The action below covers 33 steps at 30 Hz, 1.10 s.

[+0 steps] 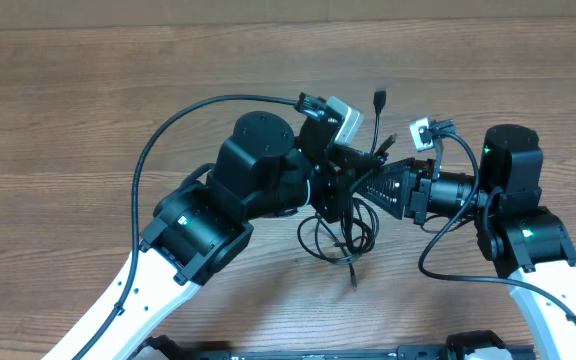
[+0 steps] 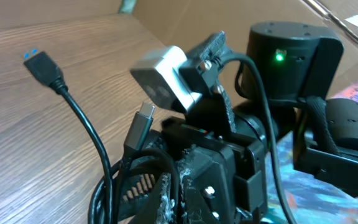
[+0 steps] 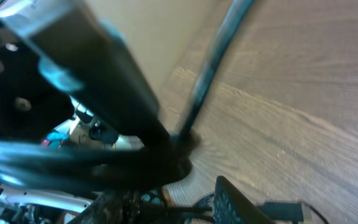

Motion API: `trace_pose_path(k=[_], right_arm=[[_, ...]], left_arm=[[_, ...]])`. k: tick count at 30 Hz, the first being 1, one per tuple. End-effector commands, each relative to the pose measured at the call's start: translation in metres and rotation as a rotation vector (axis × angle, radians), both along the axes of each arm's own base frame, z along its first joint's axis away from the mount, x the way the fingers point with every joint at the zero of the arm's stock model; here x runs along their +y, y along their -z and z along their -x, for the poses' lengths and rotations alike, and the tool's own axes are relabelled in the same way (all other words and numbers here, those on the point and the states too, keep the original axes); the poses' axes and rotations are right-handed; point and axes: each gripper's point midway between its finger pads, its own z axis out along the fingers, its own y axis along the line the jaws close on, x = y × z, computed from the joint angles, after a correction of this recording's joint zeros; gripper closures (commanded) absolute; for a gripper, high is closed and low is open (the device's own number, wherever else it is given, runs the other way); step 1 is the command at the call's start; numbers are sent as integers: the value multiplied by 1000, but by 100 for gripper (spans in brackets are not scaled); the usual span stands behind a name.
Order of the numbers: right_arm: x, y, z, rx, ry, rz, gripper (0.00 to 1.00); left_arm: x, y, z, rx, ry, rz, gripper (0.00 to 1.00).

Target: Untangle cables

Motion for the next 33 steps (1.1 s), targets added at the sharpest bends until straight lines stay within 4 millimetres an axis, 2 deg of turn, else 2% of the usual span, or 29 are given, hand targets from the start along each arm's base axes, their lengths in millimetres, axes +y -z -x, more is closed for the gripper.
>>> trace_pose_path(k=[1, 4, 5, 7, 9, 14, 18, 22, 26, 28, 33], right_arm=[[3, -11, 4, -57, -36, -21, 64], [3, -16, 1, -94, -36, -25, 65], [4, -18, 1, -102, -35, -28, 68], [4, -19, 0, -96, -32, -34, 86], [4, -18, 0, -89, -31, -33, 96], [3, -8, 5, -17, -31, -24, 96], [2, -1, 10, 39, -32, -15, 96], [2, 7, 17, 88, -45, -5, 96], [5, 4, 26, 61, -103, -25, 96], [6, 0, 32, 40, -140, -45, 96], [6, -1, 33, 39, -146, -49, 96]], left_arm=[[-7, -12, 12, 21, 44, 43, 95], [-11, -8, 11, 58, 39, 50, 95], [-12, -7, 11, 70, 38, 50, 96], [-16, -3, 9, 80, 39, 48, 96], [-17, 0, 7, 85, 36, 42, 96], [-12, 2, -8, 106, -64, 45, 96], [1, 5, -32, 147, -246, 56, 96], [21, 8, -56, 188, -455, 78, 96], [48, 17, -75, 216, -671, 77, 96], [64, 25, -81, 228, -773, 56, 96], [84, 47, -79, 258, -868, -38, 96]])
